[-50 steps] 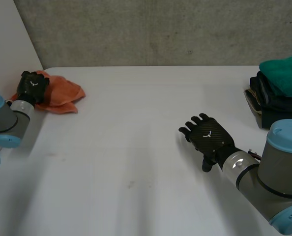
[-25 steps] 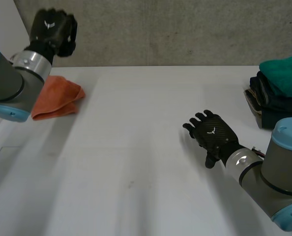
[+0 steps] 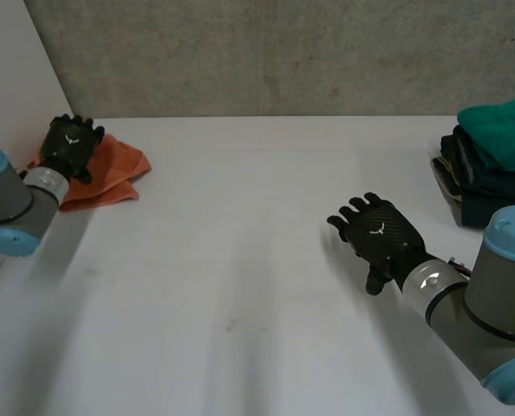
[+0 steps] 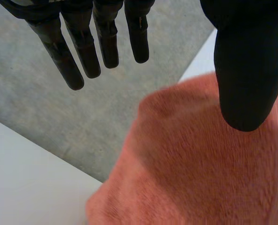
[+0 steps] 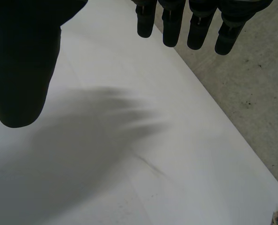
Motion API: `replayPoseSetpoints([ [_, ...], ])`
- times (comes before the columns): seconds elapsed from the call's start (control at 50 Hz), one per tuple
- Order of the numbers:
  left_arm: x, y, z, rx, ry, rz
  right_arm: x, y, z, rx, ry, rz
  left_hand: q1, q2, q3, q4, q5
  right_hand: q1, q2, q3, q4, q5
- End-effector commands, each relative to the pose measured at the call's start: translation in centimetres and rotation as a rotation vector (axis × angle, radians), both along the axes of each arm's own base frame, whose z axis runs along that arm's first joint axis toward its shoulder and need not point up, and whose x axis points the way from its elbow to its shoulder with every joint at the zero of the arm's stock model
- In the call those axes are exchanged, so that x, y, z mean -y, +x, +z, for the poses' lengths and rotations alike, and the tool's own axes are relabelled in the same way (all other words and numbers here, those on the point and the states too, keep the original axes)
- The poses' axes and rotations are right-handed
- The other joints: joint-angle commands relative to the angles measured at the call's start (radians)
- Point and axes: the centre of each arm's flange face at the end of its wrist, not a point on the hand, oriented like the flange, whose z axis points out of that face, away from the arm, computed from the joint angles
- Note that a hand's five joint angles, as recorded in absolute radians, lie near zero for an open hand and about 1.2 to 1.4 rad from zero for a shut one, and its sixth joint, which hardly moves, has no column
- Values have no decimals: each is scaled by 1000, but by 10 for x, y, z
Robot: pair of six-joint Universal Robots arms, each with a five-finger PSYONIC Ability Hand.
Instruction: Fold the laundry.
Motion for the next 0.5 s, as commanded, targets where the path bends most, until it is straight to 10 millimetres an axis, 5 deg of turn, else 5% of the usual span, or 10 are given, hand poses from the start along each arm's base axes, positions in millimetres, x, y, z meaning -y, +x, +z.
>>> replayPoseSetpoints([
  [0.02,16,1,-24,-5,-19,-26,3,0,0,1,-9,-5,96,88,89,86,79,-52,-40,-37,-36,-44],
  [0.14,26,0,-40,-2,-41,-43,5,1,-1,1,-10,-5,163,155,156,153,146,-52,-40,-37,-36,-44],
  [0.28,31,1,-47,3,-62,-75,5,1,-2,-4,-11,-5,647,640,640,637,630,-52,-40,-37,-36,-44],
  [0.32,32,-1,-47,5,-69,-90,5,1,-3,-4,-12,-6,938,930,930,928,921,-52,-40,-37,-36,-44],
  [0.42,29,-6,-42,-3,-65,-77,5,0,-2,-5,-10,-9,997,989,990,987,980,-52,-40,-37,-36,-44],
  [0.46,24,-10,-30,-7,-59,-52,5,0,-2,-4,-9,-10,997,989,990,987,980,-52,-40,-37,-36,-44],
  [0.5,16,-19,14,-25,-98,-37,4,0,-3,-4,-6,-7,997,989,990,987,980,-52,-40,-37,-36,-44],
])
